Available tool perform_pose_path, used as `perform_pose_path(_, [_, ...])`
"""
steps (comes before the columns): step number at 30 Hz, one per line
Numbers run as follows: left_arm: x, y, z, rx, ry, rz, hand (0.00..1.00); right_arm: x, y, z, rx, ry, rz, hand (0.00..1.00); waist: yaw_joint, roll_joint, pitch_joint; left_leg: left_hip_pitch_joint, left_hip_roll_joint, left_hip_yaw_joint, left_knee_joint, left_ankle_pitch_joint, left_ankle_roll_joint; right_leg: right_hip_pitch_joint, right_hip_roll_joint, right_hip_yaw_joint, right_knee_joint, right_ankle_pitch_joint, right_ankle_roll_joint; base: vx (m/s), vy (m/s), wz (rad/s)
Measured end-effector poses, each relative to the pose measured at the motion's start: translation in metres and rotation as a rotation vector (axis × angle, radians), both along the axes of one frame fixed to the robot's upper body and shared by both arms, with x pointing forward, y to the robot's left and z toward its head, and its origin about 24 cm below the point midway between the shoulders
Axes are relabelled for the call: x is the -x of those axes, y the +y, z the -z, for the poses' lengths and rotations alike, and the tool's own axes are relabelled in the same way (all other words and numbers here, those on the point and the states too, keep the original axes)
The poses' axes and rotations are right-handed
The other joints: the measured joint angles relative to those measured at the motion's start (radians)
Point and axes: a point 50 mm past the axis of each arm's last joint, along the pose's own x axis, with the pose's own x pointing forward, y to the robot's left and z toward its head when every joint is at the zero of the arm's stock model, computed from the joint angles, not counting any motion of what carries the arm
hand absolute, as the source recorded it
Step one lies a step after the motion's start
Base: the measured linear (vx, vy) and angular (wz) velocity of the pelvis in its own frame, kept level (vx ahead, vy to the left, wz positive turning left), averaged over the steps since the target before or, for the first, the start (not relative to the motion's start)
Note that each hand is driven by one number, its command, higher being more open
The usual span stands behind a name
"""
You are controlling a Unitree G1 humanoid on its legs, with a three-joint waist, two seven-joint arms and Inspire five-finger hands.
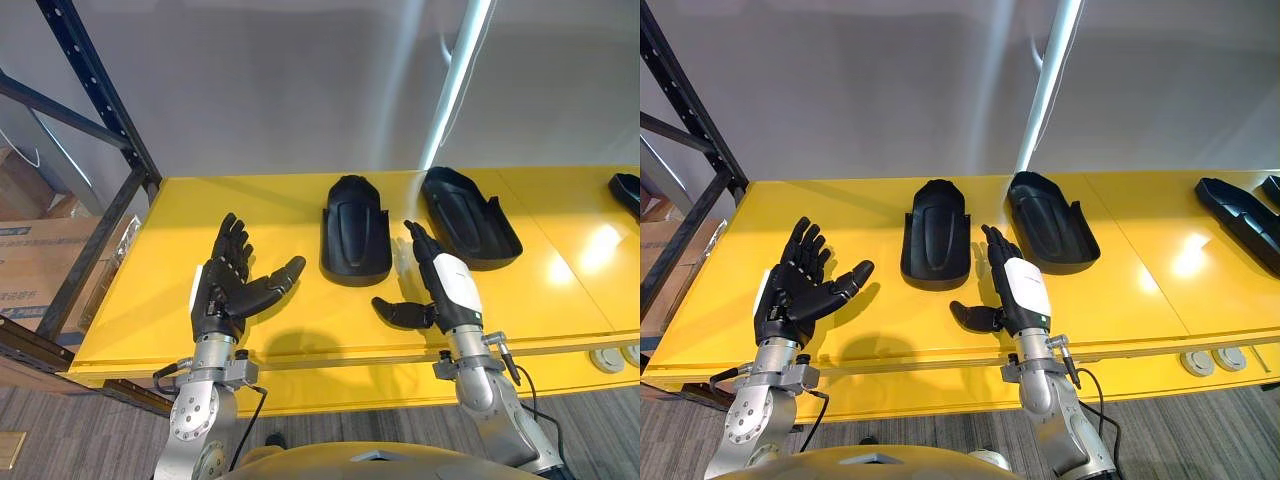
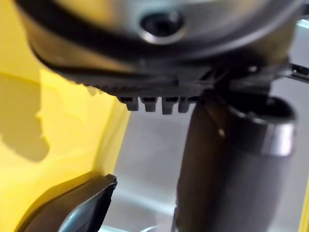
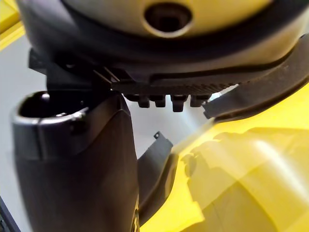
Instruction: Walk over and take three plastic housings, then place them on the shelf
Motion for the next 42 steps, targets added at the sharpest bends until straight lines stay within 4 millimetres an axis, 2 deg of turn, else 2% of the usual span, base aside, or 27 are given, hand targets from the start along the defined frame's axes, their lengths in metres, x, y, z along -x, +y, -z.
perform_pose_path(17, [-0.006,-0.001,0.004,-0.006,0.007,0.011,1.00,-0.014,-0.003,-0.001,0.013,-0.021,0.046,1.00,0.003,-0.003,-0.001,-0.008,0.000,-0.016,0.000,0.001,0.004,0.002,0.000,-0.015,0.000,0.000,0.000,0.00,0.001,0.02])
perform_pose_path(30, [-0.007,-0.001,0.003,-0.007,-0.003,0.026,1.00,-0.026,-0.005,-0.006,0.023,-0.065,0.079,1.00,0.007,-0.009,0.021,-0.015,-0.001,-0.023,0.000,0.002,0.005,0.002,0.000,-0.025,0.000,0.004,0.006,0.00,0.000,0.02])
perform_pose_path(36, [-0.007,-0.002,0.003,-0.008,-0.005,0.030,1.00,-0.027,-0.008,-0.007,0.025,-0.082,0.109,1.00,0.023,-0.006,0.024,-0.016,-0.001,-0.024,0.000,0.002,0.005,0.002,0.000,-0.027,0.000,0.004,0.006,0.00,0.000,0.00])
perform_pose_path(42, [-0.007,-0.002,0.003,-0.008,-0.005,0.030,1.00,-0.028,-0.010,-0.011,0.004,-0.120,0.095,1.00,0.024,-0.006,0.028,-0.018,-0.001,-0.026,0.000,0.002,0.004,0.003,-0.001,-0.034,-0.001,0.004,0.006,0.00,0.000,0.00])
